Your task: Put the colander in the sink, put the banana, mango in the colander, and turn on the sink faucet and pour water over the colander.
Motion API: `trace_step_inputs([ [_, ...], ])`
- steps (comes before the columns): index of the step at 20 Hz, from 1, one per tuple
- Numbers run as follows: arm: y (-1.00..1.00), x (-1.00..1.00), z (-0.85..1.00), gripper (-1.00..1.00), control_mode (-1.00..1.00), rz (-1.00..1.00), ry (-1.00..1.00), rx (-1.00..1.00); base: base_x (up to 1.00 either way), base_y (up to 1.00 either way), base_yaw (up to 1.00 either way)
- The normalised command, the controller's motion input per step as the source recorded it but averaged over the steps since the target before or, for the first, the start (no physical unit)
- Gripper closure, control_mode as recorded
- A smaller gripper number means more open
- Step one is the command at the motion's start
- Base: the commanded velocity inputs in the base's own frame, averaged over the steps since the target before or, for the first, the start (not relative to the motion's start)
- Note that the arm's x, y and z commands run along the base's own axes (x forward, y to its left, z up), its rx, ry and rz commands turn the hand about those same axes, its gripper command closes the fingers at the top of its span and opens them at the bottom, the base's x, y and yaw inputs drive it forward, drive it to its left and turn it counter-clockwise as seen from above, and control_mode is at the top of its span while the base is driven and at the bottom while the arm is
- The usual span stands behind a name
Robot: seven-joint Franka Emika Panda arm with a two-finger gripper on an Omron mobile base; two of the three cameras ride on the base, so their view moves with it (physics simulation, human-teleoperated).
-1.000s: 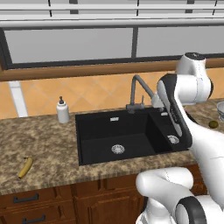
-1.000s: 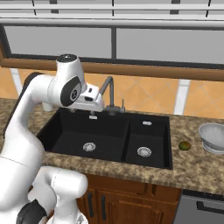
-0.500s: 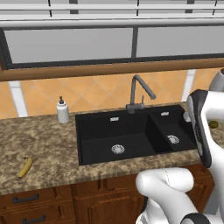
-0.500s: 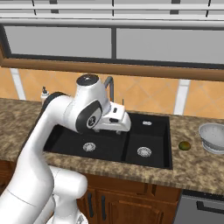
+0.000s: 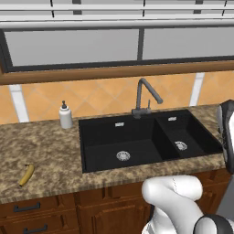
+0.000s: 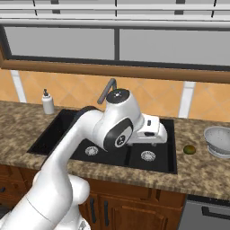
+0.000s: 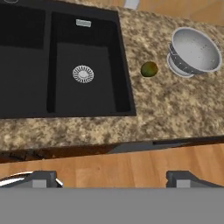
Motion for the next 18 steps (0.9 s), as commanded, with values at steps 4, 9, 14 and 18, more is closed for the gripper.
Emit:
trace_step_inputs([
  [4,-0.93,0.07,0.00,-1.00,-1.00,0.04,0.04,0.00,0.00,0.00,0.00],
  [9,-0.79,0.34,-0.02,-1.00,-1.00,0.10,0.07,0.02,0.00,0.00,0.00],
  [14,-0.67,0.57,-0.05,-1.00,-1.00,0.18,0.07,0.00,0.00,0.00,0.00],
  [18,-0.55,0.55,-0.21,-1.00,-1.00,0.19,0.10,0.00,0.00,0.00,0.00],
])
